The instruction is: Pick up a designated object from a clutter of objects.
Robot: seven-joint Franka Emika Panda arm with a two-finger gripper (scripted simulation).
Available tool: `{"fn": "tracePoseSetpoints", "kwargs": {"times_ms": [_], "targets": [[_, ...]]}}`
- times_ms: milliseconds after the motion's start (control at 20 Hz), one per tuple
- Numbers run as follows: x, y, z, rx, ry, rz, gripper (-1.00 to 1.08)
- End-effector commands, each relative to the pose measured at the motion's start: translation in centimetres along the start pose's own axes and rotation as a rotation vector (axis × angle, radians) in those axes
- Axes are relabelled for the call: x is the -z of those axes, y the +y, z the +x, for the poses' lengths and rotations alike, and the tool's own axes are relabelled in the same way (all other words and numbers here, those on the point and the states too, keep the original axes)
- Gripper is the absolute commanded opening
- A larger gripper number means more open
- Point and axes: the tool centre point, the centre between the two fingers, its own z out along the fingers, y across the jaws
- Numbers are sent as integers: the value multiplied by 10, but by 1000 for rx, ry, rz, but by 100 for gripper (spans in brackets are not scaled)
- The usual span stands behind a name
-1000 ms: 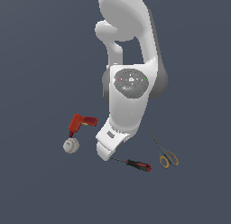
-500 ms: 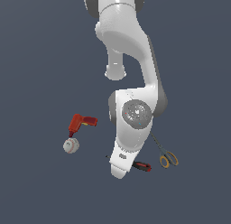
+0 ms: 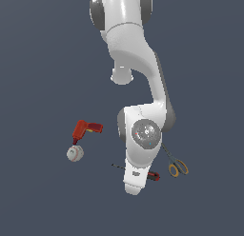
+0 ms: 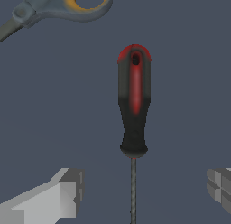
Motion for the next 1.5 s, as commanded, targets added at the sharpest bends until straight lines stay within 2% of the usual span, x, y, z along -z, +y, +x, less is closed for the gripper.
{"fn": "tracePoseSetpoints", "kwargs": {"times_ms": [0,350,800,1100,1150,1450], "targets": [[-4,1,2,20,2,0,100],[-9,1,2,22,2,1,100],[-50,0,2,26,3,0,100],[-56,1,3,27,3,0,100],[-56,1,3,27,3,0,-100],[-56,1,3,27,3,0,-100]]}}
